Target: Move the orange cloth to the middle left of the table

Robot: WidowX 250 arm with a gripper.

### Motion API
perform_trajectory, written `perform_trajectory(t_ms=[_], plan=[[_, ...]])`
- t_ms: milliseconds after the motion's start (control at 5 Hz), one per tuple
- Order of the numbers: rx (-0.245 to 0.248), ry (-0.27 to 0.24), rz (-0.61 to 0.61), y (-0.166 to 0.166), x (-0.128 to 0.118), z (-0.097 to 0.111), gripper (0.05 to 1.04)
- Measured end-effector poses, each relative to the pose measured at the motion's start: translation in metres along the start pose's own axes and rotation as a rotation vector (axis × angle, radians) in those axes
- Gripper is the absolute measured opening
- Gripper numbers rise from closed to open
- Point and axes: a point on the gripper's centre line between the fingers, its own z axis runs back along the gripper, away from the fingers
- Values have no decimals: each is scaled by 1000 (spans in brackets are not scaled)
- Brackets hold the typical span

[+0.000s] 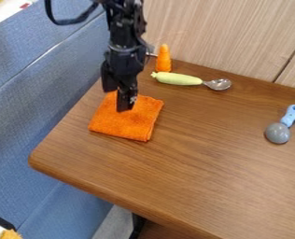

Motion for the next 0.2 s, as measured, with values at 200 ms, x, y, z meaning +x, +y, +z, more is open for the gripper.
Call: perform_trajectory(t_ms=[200], plan=[[51, -75, 23, 10, 1, 26, 1001]])
